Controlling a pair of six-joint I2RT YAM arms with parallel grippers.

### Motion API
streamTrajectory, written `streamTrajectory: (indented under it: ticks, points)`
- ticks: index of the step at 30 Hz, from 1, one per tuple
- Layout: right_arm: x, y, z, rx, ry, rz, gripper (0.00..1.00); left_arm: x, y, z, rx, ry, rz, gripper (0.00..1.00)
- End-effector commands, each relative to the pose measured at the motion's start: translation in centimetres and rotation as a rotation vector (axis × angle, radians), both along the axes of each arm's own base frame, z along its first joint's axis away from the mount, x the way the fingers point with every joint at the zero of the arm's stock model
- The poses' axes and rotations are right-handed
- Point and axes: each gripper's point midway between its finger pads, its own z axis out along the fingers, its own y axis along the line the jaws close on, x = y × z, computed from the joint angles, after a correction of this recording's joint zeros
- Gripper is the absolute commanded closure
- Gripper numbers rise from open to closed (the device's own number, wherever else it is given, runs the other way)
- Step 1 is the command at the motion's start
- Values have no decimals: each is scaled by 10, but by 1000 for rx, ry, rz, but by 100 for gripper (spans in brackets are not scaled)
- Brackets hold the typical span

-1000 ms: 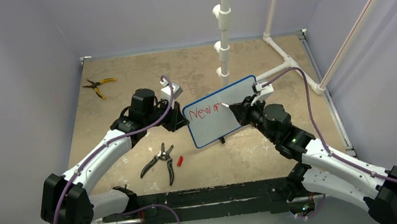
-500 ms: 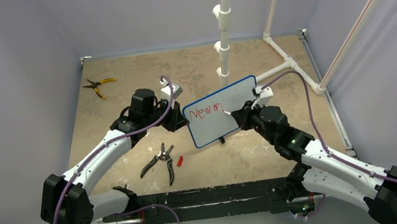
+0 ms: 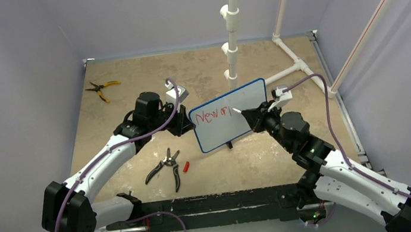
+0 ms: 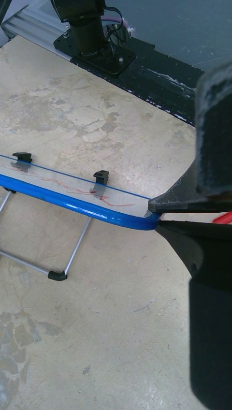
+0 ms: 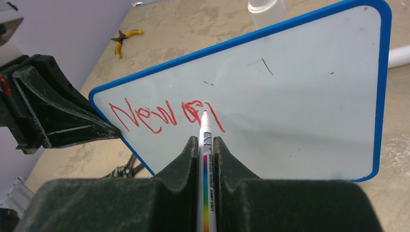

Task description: Write a sentence on the whiteboard

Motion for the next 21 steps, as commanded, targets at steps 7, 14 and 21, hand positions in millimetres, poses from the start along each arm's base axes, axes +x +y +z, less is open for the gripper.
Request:
streamTrajectory:
  ticks: [7,14,21]
  points:
    - [4,9,39,69,-110,31,100,9,-3,9,-26,-50,9,100]
    - [9,15,27,46,-74,36,100,9,-3,4,-21,-36,8,100]
    - [16,4,18,41,-77,-39,100,7,-4,6,-29,-36,-1,100]
